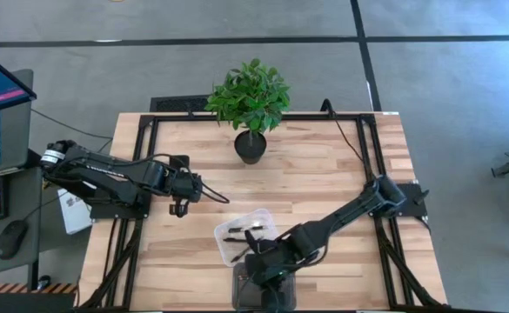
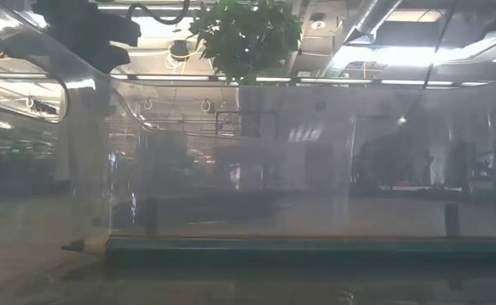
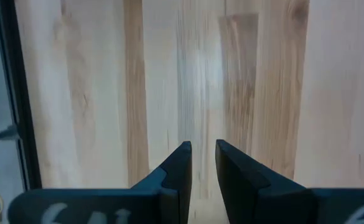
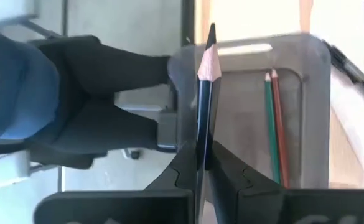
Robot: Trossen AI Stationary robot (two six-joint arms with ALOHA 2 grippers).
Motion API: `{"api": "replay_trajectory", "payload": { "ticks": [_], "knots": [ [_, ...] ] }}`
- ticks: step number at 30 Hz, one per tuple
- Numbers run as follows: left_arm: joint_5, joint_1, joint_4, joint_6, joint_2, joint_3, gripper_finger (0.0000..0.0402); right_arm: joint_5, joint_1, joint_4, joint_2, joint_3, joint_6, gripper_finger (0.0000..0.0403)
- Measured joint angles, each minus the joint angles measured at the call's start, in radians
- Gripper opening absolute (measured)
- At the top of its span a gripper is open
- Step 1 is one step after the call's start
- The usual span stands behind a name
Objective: Sort pens & pencils
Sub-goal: Put the black pencil into the black bin, then return to Home Position
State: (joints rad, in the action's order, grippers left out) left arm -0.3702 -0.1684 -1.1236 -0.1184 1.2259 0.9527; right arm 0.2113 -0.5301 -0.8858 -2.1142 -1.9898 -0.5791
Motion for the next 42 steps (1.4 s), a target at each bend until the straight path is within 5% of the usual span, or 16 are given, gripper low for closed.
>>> {"api": "replay_trajectory", "payload": {
  "ticks": [28,42],
  "knots": [
    [0.002,0.0,-0.047,-0.033,0.0,0.0,0.0064,0.106,0.055,-0.08,-0.181,-0.005,-0.015,0.0041],
    [0.0,0.0,-0.047,-0.019,0.0,0.0,0.0064,0.129,0.062,-0.07,-0.198,-0.004,-0.02,0.0083]
  ]
}}
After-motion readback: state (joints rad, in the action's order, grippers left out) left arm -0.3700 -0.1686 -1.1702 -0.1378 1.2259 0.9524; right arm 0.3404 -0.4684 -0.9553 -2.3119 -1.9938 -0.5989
